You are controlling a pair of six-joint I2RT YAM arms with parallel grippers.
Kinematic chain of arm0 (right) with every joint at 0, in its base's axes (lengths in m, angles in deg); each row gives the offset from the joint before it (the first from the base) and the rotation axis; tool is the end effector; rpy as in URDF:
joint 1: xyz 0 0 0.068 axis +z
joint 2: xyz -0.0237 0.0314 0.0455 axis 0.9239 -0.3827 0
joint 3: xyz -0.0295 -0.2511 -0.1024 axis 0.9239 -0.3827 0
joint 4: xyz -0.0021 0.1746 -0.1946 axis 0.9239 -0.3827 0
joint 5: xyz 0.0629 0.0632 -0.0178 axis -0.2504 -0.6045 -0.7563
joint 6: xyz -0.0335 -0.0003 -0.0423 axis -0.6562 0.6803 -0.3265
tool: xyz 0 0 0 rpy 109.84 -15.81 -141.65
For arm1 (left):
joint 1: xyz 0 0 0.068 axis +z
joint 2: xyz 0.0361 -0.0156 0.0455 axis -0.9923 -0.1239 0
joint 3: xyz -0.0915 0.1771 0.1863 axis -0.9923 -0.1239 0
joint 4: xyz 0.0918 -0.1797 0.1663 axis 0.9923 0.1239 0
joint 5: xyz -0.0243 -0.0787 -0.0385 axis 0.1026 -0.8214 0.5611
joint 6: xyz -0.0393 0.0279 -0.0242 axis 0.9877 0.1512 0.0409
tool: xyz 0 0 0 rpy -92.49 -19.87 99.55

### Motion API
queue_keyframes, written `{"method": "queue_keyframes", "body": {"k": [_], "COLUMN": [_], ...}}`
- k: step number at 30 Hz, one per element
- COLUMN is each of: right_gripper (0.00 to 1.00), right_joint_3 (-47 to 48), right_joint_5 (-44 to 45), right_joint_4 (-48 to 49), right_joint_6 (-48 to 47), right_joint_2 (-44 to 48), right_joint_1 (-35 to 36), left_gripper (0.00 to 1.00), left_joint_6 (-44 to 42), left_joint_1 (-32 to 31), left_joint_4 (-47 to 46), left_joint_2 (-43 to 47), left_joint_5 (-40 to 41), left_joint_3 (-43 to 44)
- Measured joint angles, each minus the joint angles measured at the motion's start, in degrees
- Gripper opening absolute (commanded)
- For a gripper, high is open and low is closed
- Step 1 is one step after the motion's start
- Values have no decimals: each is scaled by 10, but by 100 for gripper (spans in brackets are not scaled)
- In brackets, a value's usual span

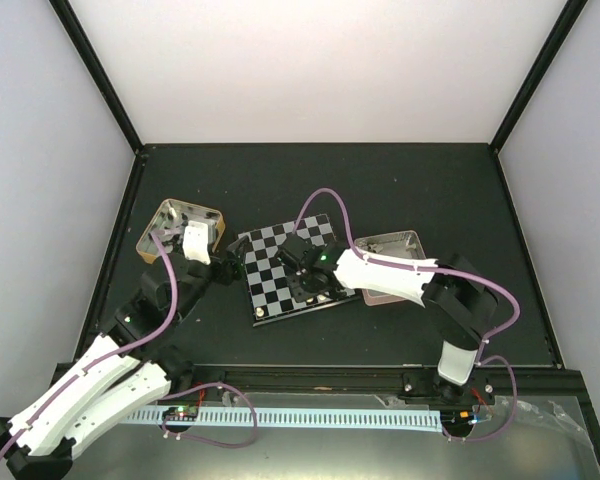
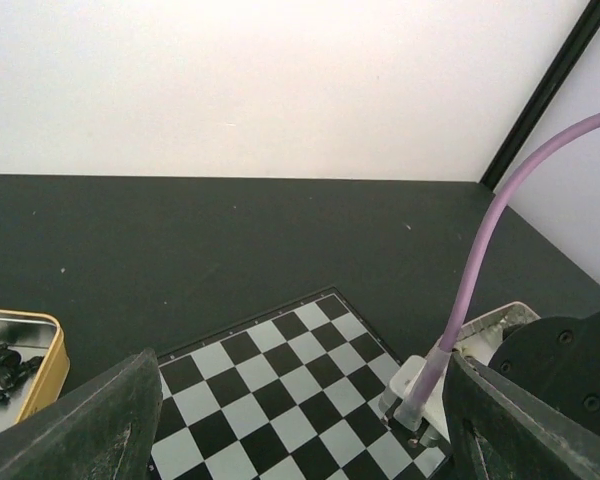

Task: Set up the chess pieces on the board
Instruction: Adjust the chess piece on the chessboard, then pick up the chess piece from the storage box.

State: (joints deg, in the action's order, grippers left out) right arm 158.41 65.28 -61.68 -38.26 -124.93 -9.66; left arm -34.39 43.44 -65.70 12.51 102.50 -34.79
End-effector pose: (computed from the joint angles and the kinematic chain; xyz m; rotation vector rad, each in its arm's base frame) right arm 0.1921 0.2992 0.1956 -0.6131 2.7382 0.2741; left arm 0.1151 -0.0825 0.3135 0.1173 1.8044 -0.5018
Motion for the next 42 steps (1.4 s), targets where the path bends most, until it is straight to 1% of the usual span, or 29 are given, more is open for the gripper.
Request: {"method": "queue_keyframes", "body": {"k": [9, 14, 21, 23, 25, 27, 31, 35, 38, 40, 42], "right_gripper": [20, 18, 18, 20, 28, 32, 37, 41, 41, 42, 42], "right_joint_3": [0, 0, 0, 0, 0, 0, 0, -5, -37, -66, -108], "right_joint_5": [23, 24, 22, 22, 21, 19, 16, 30, 52, 64, 73], "right_joint_4": [-31, -34, -36, -37, -39, -40, -38, -24, -1, 10, 24], "right_joint_6": [-1, -1, 0, 0, 2, 4, 18, 41, 66, 81, 95], "right_joint_2": [-14, -14, -14, -14, -14, -13, 8, 64, 131, 169, 208], "right_joint_1": [5, 7, 7, 7, 7, 7, 7, -3, -38, -74, -126], "left_gripper": [79, 79, 79, 79, 79, 79, 79, 79, 79, 79, 79], "left_joint_6": [1, 2, 2, 2, 2, 3, 4, 5, 5, 5, 5], "left_joint_1": [0, 0, 0, 0, 0, 0, 0, 0, 0, 0, 0], "left_joint_4": [0, 0, 0, 0, 0, 0, 0, 0, 2, 5, 9], "left_joint_2": [-1, -4, -4, -4, -4, -4, -4, -5, -7, -7, -7], "left_joint_5": [3, 3, 3, 3, 3, 3, 3, 3, 3, 3, 3], "left_joint_3": [-2, -2, -2, -2, -2, -2, -2, -2, -2, -2, -2]}}
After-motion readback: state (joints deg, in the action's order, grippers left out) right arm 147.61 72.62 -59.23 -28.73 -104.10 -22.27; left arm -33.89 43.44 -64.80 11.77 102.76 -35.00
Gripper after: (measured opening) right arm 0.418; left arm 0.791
